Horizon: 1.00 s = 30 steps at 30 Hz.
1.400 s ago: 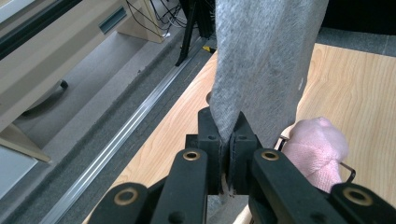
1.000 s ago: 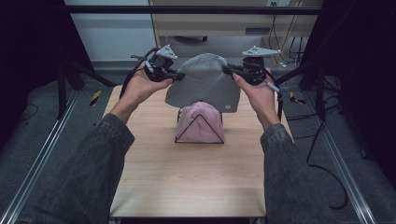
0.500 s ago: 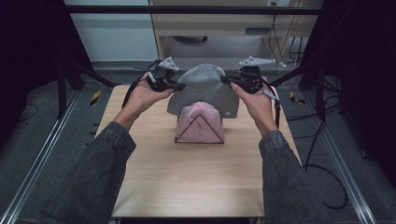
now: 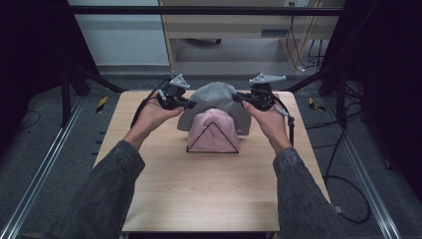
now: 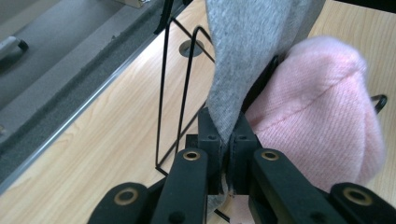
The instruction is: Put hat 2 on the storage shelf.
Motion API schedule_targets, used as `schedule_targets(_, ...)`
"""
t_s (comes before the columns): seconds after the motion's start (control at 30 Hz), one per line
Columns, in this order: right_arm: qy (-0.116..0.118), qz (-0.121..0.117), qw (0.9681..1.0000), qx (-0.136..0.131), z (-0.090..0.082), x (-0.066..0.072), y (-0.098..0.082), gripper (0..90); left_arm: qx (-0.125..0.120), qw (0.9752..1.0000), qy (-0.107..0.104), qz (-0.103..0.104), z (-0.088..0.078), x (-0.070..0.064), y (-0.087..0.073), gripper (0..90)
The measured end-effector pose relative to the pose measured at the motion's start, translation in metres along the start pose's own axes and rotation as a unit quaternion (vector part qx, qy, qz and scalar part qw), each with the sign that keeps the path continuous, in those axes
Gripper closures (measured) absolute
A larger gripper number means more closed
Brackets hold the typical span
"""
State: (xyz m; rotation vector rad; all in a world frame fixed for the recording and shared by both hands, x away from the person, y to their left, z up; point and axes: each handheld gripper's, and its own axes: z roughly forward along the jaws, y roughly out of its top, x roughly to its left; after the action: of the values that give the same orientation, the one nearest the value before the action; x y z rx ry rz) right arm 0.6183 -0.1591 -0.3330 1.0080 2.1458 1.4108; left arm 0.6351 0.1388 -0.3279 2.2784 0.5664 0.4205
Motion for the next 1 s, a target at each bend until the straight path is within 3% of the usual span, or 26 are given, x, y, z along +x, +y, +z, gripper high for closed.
schedule_targets(0.57, 0.005, 0.004, 0.9993, 0.036, 0.018, 0.003, -0.026, 83.8, 0.022, 0.9996, -0.006, -0.015, 0.018, -0.001, -0.024, 86.7)
schedule_targets(1.0, -0.002, 0.011, 0.9981, 0.06, 0.024, 0.002, -0.042, 82.6, 0.041, 0.999, -0.008, -0.012, 0.03, -0.006, -0.031, 86.3)
